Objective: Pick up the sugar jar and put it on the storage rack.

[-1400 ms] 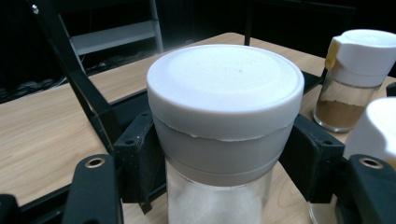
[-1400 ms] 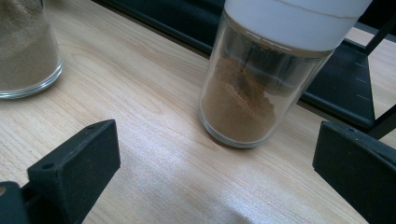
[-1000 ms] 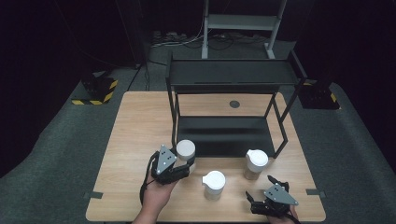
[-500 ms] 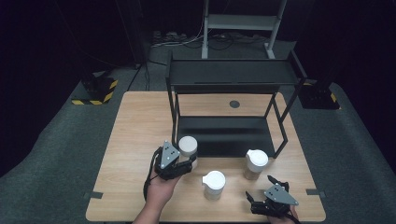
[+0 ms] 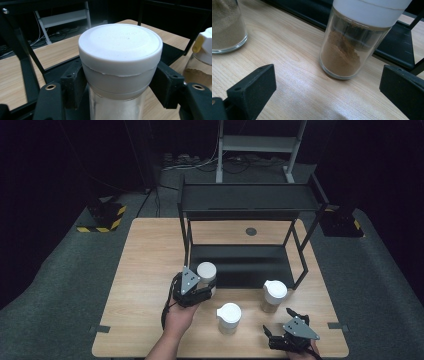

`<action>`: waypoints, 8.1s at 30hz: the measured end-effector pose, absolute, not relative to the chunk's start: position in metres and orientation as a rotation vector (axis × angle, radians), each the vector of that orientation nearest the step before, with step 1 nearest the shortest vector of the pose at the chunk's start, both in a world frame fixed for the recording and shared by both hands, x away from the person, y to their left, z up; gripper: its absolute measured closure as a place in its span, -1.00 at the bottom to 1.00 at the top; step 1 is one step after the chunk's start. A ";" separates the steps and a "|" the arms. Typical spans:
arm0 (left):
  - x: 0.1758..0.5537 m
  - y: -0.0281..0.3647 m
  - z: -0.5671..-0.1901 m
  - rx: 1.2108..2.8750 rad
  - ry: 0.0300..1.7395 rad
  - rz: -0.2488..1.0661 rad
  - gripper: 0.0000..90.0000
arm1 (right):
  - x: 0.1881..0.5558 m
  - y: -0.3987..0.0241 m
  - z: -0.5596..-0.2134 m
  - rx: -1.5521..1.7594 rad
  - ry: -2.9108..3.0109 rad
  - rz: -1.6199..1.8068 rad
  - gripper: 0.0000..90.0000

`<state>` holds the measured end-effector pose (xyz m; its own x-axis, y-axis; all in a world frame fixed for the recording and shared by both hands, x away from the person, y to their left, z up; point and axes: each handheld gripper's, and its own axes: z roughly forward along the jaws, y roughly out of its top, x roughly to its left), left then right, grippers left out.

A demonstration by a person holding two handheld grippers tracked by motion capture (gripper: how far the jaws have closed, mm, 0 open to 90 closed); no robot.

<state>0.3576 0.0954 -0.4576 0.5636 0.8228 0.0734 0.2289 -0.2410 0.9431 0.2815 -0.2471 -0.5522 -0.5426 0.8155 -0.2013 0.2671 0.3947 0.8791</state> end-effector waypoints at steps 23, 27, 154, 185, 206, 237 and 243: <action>0.394 0.072 -0.457 1.774 0.913 0.754 -0.24 | 0.281 -0.247 -0.552 0.919 2.021 1.115 -1.00; 0.400 0.067 -0.455 1.773 0.916 0.764 -0.24 | 0.281 -0.247 -0.552 0.919 2.021 1.117 -1.00; 0.398 0.079 -0.450 1.740 0.940 0.716 -0.99 | 0.281 -0.247 -0.552 0.913 2.018 1.110 -1.00; 0.353 0.106 -0.445 1.725 0.932 0.725 -0.99 | 0.280 -0.246 -0.552 0.906 2.017 1.102 -1.00; 0.326 0.135 -0.463 1.741 0.955 0.758 -0.99 | 0.280 -0.246 -0.552 0.904 2.018 1.100 -1.00; 0.298 0.173 -0.535 1.861 1.015 0.750 -1.00 | 0.280 -0.245 -0.553 0.904 2.014 1.095 -1.00; 0.295 0.175 -0.551 1.931 1.029 0.760 -1.00 | 0.280 -0.245 -0.553 0.906 2.012 1.091 -1.00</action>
<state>0.2951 0.1750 -0.5506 0.4881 0.8627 0.1327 0.3805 -0.3471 0.8571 0.2799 -0.2451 -0.5526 -0.5364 0.8135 -0.2245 0.2558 0.4102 0.8754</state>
